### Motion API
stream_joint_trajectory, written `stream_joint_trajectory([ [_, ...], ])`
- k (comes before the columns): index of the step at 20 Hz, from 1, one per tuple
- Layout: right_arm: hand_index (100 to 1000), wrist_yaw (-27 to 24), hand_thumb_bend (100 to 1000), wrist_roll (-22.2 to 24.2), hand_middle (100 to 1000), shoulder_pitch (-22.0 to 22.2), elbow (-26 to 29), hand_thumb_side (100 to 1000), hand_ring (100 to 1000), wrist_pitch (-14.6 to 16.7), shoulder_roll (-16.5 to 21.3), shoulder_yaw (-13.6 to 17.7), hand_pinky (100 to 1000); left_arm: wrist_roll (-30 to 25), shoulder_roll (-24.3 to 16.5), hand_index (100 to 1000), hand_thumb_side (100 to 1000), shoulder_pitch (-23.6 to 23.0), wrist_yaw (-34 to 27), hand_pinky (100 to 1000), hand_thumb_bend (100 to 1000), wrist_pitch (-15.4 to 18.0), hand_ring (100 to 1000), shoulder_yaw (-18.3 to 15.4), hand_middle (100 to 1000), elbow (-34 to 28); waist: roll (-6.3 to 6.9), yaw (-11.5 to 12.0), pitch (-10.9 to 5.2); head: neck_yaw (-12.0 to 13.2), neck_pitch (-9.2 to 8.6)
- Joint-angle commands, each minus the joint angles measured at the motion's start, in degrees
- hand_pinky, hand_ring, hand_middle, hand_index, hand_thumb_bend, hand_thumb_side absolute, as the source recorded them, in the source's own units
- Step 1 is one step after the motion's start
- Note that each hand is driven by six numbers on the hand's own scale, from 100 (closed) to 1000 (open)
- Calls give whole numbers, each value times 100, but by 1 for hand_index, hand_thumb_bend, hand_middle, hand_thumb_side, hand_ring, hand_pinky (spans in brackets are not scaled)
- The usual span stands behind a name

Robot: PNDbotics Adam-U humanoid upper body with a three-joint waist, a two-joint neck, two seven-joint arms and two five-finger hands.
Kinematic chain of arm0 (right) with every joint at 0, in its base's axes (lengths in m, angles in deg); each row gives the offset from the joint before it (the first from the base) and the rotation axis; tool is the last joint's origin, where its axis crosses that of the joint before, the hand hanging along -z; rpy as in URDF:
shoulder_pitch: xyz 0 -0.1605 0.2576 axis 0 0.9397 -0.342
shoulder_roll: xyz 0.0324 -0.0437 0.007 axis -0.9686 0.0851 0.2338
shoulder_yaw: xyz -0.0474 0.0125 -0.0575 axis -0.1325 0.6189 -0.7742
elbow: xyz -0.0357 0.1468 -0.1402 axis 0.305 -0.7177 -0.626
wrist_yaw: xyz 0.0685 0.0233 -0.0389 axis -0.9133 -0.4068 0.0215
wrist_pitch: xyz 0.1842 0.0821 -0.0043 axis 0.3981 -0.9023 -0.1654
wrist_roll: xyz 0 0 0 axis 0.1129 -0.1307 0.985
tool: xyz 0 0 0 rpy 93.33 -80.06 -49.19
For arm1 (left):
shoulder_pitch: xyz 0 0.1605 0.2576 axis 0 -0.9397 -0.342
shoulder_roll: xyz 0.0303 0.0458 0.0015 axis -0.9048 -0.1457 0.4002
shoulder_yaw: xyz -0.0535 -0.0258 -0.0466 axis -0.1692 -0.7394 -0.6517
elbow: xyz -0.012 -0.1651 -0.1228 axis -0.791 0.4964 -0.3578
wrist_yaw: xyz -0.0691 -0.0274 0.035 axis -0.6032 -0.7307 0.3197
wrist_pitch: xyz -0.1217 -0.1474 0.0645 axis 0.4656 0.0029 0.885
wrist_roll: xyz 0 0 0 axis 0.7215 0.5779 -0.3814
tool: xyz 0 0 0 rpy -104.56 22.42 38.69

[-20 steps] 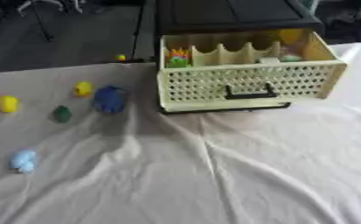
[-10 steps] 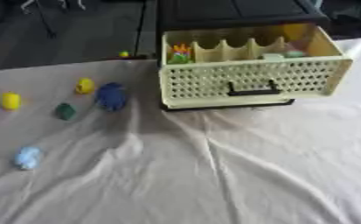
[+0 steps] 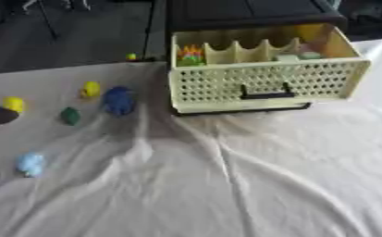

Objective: Pick up objects from table and place into drawer.

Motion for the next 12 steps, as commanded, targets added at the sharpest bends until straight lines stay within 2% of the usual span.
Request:
stream_joint_trajectory([
  [1,861,134,100,69,771,21,75,924,762,70,48,-1,714,-128,-487,1000,933,-8,161,692,113,-63,814,-82,837,68,-13,-9,-119,7,-10],
  [2,860,194,100,69,771,40,75,925,762,70,19,-27,716,-91,-558,1000,898,-15,208,692,105,-123,812,-72,828,114,-12,-10,-116,10,-12],
  [4,859,328,100,50,770,56,75,926,762,70,-38,-80,719,27,-692,1000,903,-56,270,705,100,-312,823,-3,838,227,-6,-13,-107,23,-27],
  [7,859,515,100,-44,769,55,75,927,762,70,-98,-145,721,53,-860,1000,874,-123,299,763,157,-535,886,184,889,380,5,-17,-99,68,3],
  [10,856,671,100,-174,768,36,75,934,762,70,-109,-189,722,-8,-876,1000,821,-54,366,784,245,-723,902,327,903,462,14,-20,-103,240,83],
  [12,855,757,100,-260,767,19,75,927,761,70,-112,-214,722,-63,-855,1000,851,-11,315,786,234,-809,897,434,903,506,18,-33,-105,388,129],
])
